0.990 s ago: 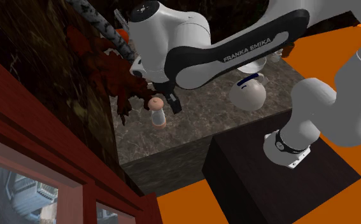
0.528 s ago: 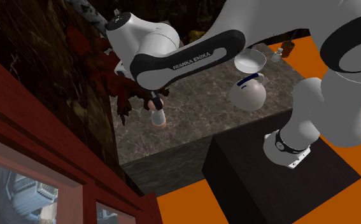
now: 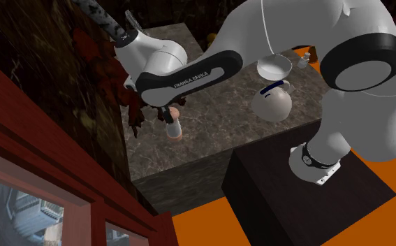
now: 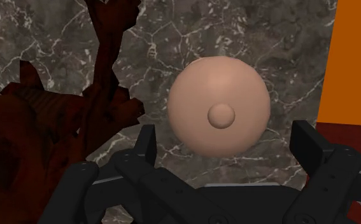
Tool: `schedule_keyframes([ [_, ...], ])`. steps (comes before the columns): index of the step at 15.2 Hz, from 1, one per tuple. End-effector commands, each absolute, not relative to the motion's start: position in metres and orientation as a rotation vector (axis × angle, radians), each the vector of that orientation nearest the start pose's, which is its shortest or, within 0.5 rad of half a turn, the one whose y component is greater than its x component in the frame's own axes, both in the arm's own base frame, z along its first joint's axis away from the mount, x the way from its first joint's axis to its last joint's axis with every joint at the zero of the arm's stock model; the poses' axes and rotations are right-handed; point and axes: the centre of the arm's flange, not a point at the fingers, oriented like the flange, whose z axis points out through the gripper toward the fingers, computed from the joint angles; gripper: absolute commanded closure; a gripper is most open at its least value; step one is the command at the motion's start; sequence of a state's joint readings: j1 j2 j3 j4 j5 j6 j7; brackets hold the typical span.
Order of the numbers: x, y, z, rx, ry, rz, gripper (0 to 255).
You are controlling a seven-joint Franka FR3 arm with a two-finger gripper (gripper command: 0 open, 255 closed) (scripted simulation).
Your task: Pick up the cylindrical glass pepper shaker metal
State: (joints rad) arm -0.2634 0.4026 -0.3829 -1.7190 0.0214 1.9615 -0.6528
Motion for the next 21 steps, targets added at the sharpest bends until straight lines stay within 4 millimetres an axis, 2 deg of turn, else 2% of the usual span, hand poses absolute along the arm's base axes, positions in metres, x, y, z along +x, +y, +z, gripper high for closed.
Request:
schedule_keyframes([
  [1,0.525,-0.368,0.347,-3.152,-0.024,0.288,0],
  [3,0.525,-0.368,0.344,-3.152,-0.024,0.288,0],
  [4,0.525,-0.368,0.344,-3.152,-0.024,0.288,255],
  [13,0.525,-0.368,0.344,-3.152,-0.024,0.288,255],
  [21,0.525,-0.368,0.387,-3.152,-0.024,0.288,255],
])
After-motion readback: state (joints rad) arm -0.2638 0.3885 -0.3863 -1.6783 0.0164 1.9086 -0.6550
